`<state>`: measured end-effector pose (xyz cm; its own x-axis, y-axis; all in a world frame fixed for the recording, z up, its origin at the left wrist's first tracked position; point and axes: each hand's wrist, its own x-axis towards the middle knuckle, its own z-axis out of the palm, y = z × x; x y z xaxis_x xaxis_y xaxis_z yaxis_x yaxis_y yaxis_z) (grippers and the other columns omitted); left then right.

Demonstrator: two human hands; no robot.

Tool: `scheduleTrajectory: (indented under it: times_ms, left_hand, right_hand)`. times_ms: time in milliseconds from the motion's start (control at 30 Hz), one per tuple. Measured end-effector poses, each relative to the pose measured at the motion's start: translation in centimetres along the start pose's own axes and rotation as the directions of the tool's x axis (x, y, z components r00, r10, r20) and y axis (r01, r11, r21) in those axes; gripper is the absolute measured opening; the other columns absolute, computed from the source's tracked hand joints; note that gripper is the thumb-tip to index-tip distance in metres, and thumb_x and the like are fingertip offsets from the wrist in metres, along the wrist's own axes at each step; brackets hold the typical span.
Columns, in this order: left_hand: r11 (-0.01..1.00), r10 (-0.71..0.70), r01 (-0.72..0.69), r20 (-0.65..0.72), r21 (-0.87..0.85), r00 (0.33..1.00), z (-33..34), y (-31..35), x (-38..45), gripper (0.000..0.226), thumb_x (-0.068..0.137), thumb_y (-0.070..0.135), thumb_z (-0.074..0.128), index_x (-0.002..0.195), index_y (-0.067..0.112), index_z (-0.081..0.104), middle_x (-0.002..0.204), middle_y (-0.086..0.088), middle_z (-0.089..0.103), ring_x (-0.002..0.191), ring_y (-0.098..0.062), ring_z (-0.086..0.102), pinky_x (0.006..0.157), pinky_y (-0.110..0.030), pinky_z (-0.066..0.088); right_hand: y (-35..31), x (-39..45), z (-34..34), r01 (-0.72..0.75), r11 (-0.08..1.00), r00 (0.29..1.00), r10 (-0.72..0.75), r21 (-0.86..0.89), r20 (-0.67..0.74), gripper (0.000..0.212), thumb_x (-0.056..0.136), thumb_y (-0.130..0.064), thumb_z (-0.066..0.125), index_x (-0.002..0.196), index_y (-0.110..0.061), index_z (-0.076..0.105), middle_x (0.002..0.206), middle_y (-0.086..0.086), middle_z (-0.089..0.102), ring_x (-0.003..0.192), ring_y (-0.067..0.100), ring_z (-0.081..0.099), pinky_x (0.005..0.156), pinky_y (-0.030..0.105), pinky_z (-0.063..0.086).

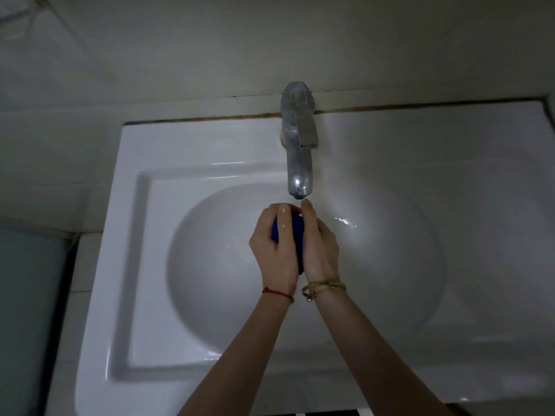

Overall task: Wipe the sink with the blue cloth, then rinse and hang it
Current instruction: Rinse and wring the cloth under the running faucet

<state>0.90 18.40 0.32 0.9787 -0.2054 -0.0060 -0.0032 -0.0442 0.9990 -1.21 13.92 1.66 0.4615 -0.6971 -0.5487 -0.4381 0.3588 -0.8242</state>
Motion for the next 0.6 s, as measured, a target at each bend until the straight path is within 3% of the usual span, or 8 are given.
scheduleTrajectory:
  times_ms: [133,233,300,467,600]
  left_hand:
    - [0.996,-0.07,0.064,-0.099,-0.057,0.993,0.6,0.5,0.2,0.041,0.092,0.036,0.056,0.066,0.005,0.054,0.063,-0.01,0.054,0.061,-0.02,0.051,0.061,-0.032,0.047]
    - [0.99,-0.116,0.105,-0.118,-0.092,0.986,0.6,0.5,0.5,0.038,0.092,0.017,0.062,0.059,0.007,0.047,0.056,-0.007,0.046,0.056,-0.014,0.043,0.058,-0.028,0.042]
    - [0.984,-0.146,0.13,-0.135,-0.118,0.98,0.7,0.4,0.6,0.04,0.09,0.003,0.06,0.055,0.009,0.042,0.052,-0.001,0.04,0.054,-0.011,0.039,0.055,-0.028,0.039]
    - [0.98,-0.174,0.155,-0.157,-0.127,0.972,0.9,0.2,0.7,0.035,0.082,-0.004,0.058,0.054,0.0,0.037,0.052,-0.01,0.034,0.053,-0.019,0.034,0.052,-0.03,0.033]
    - [0.977,-0.206,0.192,-0.184,-0.091,0.961,0.7,-0.4,0.6,0.032,0.082,-0.006,0.058,0.054,-0.005,0.042,0.051,-0.013,0.038,0.052,-0.016,0.036,0.05,-0.027,0.035]
  right_hand:
    - [-0.1,0.7,0.4,0.179,0.97,0.982,-0.186,-0.164,-0.029,0.048,0.098,-0.053,0.037,0.064,-0.024,0.054,0.059,0.0,0.058,0.051,0.0,0.055,0.051,0.008,0.038]
    - [0.3,1.2,0.4,0.21,0.971,0.975,-0.217,-0.115,-0.05,0.062,0.096,-0.054,0.041,0.055,-0.009,0.05,0.05,0.003,0.053,0.044,0.007,0.049,0.049,0.018,0.04]
    - [0.5,1.2,0.5,0.221,0.974,0.973,-0.224,-0.051,-0.058,0.064,0.095,-0.055,0.045,0.049,-0.01,0.044,0.044,-0.001,0.047,0.045,0.011,0.048,0.051,0.027,0.042]
    - [1.1,1.7,0.4,0.296,0.954,0.952,-0.299,-0.046,-0.064,0.057,0.095,-0.045,0.052,0.046,-0.018,0.038,0.042,-0.008,0.04,0.046,0.01,0.041,0.053,0.027,0.038]
    - [2.1,1.9,0.5,0.342,0.936,0.935,-0.348,-0.087,-0.072,0.056,0.096,-0.025,0.054,0.043,-0.02,0.037,0.04,-0.008,0.038,0.043,0.01,0.038,0.048,0.026,0.035]
